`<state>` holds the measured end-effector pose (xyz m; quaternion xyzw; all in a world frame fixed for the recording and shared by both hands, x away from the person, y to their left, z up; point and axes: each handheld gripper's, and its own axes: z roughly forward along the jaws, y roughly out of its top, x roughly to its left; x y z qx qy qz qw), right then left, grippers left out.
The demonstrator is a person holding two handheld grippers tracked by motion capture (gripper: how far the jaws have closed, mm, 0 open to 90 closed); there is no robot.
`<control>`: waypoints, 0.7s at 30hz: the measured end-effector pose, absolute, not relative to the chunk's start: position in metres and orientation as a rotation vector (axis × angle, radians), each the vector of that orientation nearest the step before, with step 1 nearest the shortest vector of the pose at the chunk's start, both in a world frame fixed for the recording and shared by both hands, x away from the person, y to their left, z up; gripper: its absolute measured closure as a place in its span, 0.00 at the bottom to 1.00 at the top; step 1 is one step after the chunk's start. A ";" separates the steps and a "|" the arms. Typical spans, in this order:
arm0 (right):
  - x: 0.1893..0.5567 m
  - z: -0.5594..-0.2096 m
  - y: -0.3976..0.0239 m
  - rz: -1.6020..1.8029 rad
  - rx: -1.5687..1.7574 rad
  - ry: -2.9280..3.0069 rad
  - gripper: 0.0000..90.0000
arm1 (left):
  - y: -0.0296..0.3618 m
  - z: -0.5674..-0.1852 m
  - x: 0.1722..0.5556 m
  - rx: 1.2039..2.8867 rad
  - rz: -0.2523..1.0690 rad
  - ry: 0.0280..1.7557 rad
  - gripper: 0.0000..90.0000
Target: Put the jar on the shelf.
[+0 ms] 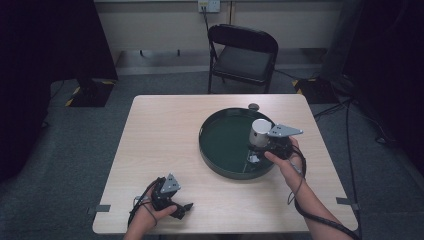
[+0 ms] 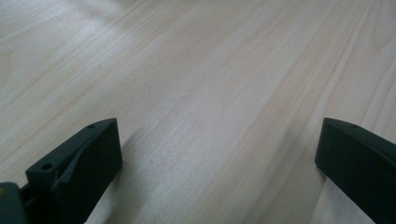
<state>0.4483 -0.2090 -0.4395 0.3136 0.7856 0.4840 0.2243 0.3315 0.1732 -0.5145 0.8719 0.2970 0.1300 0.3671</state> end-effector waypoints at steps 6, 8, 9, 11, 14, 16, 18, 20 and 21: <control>0.450 -0.446 -0.206 1.328 0.890 2.136 0.34 | 0.173 -0.514 0.332 2.240 0.334 0.763 0.00; 0.450 -0.447 -0.206 1.326 0.902 2.132 0.34 | 0.173 -0.514 0.332 2.240 0.334 0.763 0.00; 0.450 -0.449 -0.206 1.343 0.911 2.108 0.34 | 0.173 -0.514 0.332 2.240 0.334 0.763 0.00; 0.450 -0.449 -0.206 1.350 0.922 2.100 0.34 | 0.173 -0.514 0.332 2.240 0.334 0.763 0.00; 0.450 -0.449 -0.205 1.348 0.926 2.089 0.34 | 0.173 -0.514 0.332 2.240 0.334 0.763 0.00; 0.449 -0.451 -0.205 1.357 0.928 2.074 0.34 | 0.173 -0.514 0.332 2.240 0.334 0.763 0.00; 0.448 -0.452 -0.205 1.362 0.934 2.063 0.34 | 0.173 -0.514 0.332 2.240 0.334 0.763 0.00; 0.447 -0.452 -0.206 1.363 0.937 2.055 0.34 | 0.173 -0.514 0.332 2.240 0.334 0.763 0.00; 0.447 -0.452 -0.206 1.363 0.937 2.055 0.34 | 0.173 -0.514 0.332 2.240 0.334 0.763 0.00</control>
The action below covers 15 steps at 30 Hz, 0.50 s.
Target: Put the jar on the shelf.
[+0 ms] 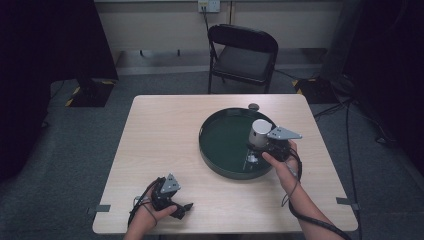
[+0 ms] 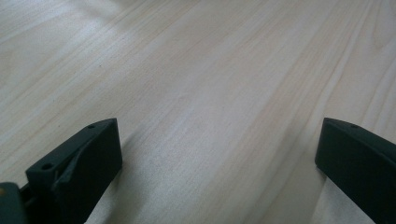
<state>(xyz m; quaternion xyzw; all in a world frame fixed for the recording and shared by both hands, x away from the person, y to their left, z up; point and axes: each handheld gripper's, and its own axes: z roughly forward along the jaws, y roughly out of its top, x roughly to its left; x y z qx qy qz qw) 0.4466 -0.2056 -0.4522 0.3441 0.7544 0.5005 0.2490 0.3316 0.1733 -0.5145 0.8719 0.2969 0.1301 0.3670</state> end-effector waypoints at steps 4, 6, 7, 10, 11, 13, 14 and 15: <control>0.446 -0.452 -0.206 1.351 0.950 2.059 0.34 | 0.173 -0.514 0.332 2.240 0.334 0.763 0.00; 0.446 -0.451 -0.206 1.344 0.941 2.072 0.34 | 0.173 -0.514 0.332 2.240 0.334 0.763 0.00; 0.446 -0.451 -0.206 1.336 0.938 2.079 0.34 | 0.173 -0.514 0.332 2.240 0.334 0.763 0.00; 0.445 -0.450 -0.207 1.340 0.941 2.081 0.34 | 0.173 -0.514 0.332 2.240 0.334 0.763 0.00; 0.445 -0.450 -0.208 1.343 0.941 2.083 0.34 | 0.173 -0.514 0.332 2.240 0.334 0.763 0.00; 0.445 -0.450 -0.208 1.340 0.945 2.085 0.32 | 0.173 -0.514 0.332 2.240 0.334 0.763 0.00; 0.445 -0.449 -0.209 1.340 0.946 2.095 0.29 | 0.173 -0.514 0.332 2.240 0.334 0.763 0.00; 0.445 -0.448 -0.209 1.329 0.943 2.104 0.26 | 0.173 -0.514 0.332 2.240 0.334 0.763 0.00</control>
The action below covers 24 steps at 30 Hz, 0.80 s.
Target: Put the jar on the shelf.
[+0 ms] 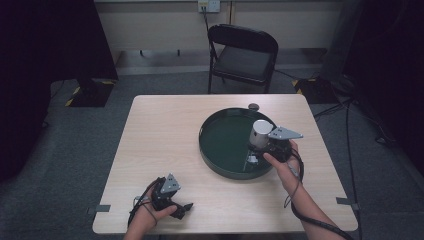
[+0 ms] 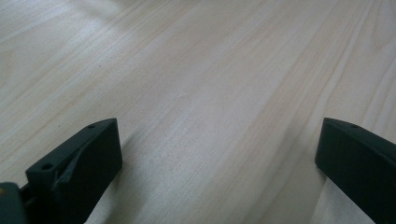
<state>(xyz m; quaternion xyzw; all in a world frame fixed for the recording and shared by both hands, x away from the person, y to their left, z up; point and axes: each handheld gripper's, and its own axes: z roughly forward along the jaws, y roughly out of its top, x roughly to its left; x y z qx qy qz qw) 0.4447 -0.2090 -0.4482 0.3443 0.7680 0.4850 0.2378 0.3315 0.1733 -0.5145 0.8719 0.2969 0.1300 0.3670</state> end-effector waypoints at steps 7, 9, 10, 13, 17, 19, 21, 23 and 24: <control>0.441 -0.443 -0.213 1.321 0.962 2.114 0.11 | 0.173 -0.514 0.332 2.240 0.334 0.763 0.00; 0.439 -0.441 -0.214 1.308 0.949 2.122 0.08 | 0.173 -0.514 0.332 2.240 0.334 0.763 0.00; 0.438 -0.441 -0.214 1.311 0.946 2.120 0.05 | 0.173 -0.514 0.332 2.240 0.334 0.763 0.00; 0.436 -0.440 -0.215 1.316 0.952 2.122 0.03 | 0.173 -0.514 0.332 2.240 0.334 0.763 0.00; 0.432 -0.436 -0.219 1.324 0.945 2.127 0.00 | 0.173 -0.514 0.332 2.240 0.334 0.763 0.00; 0.429 -0.435 -0.221 1.334 0.949 2.133 0.00 | 0.173 -0.514 0.332 2.240 0.334 0.763 0.00; 0.427 -0.433 -0.223 1.347 0.943 2.149 0.00 | 0.173 -0.514 0.332 2.240 0.334 0.763 0.00; 0.425 -0.432 -0.224 1.340 0.938 2.155 0.00 | 0.173 -0.514 0.332 2.240 0.334 0.763 0.00; 0.423 -0.431 -0.226 1.333 0.933 2.150 0.01 | 0.173 -0.514 0.332 2.240 0.334 0.763 0.00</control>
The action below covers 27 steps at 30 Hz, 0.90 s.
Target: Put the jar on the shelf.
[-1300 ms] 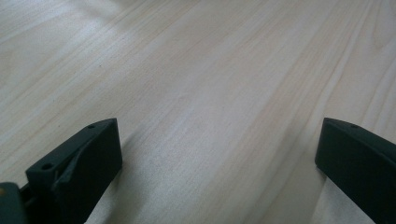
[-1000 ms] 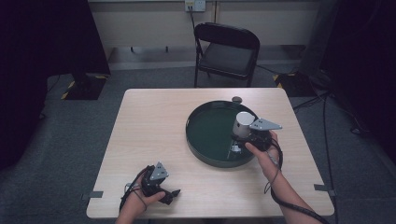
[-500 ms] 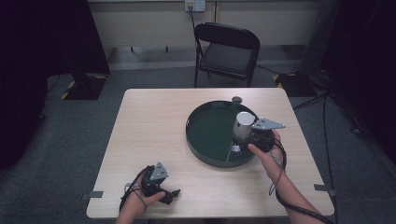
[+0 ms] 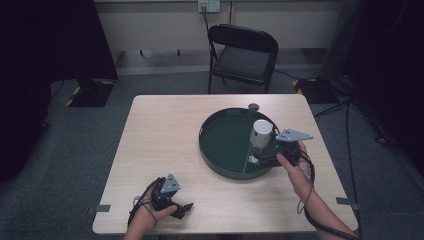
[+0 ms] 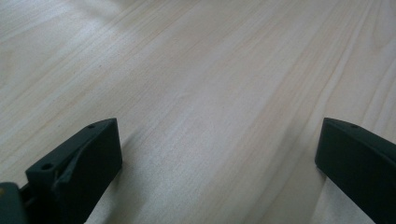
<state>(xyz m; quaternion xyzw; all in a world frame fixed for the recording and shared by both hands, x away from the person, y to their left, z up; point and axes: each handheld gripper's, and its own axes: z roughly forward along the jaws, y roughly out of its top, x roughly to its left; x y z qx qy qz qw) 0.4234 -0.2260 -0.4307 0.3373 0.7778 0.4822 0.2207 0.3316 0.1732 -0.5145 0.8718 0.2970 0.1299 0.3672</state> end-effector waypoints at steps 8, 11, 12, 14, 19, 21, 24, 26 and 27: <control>0.418 -0.427 -0.232 1.325 0.936 2.161 0.02 | 0.173 -0.514 0.332 2.240 0.334 0.763 0.00; 0.415 -0.425 -0.234 1.315 0.931 2.168 0.03 | 0.173 -0.515 0.331 2.239 0.333 0.765 0.00; 0.414 -0.425 -0.235 1.317 0.928 2.172 0.03 | 0.173 -0.514 0.332 2.240 0.334 0.763 0.00; 0.412 -0.424 -0.237 1.318 0.927 2.177 0.03 | 0.173 -0.515 0.331 2.239 0.332 0.765 0.00; 0.408 -0.424 -0.239 1.320 0.921 2.196 0.04 | 0.173 -0.514 0.332 2.240 0.334 0.763 0.00; 0.406 -0.425 -0.240 1.318 0.922 2.194 0.04 | 0.173 -0.514 0.332 2.240 0.334 0.763 0.00; 0.404 -0.426 -0.242 1.317 0.923 2.201 0.04 | 0.173 -0.514 0.332 2.240 0.334 0.763 0.00; 0.403 -0.427 -0.244 1.321 0.924 2.207 0.04 | 0.173 -0.514 0.332 2.240 0.334 0.763 0.00; 0.402 -0.427 -0.245 1.320 0.926 2.210 0.04 | 0.173 -0.514 0.332 2.240 0.334 0.763 0.00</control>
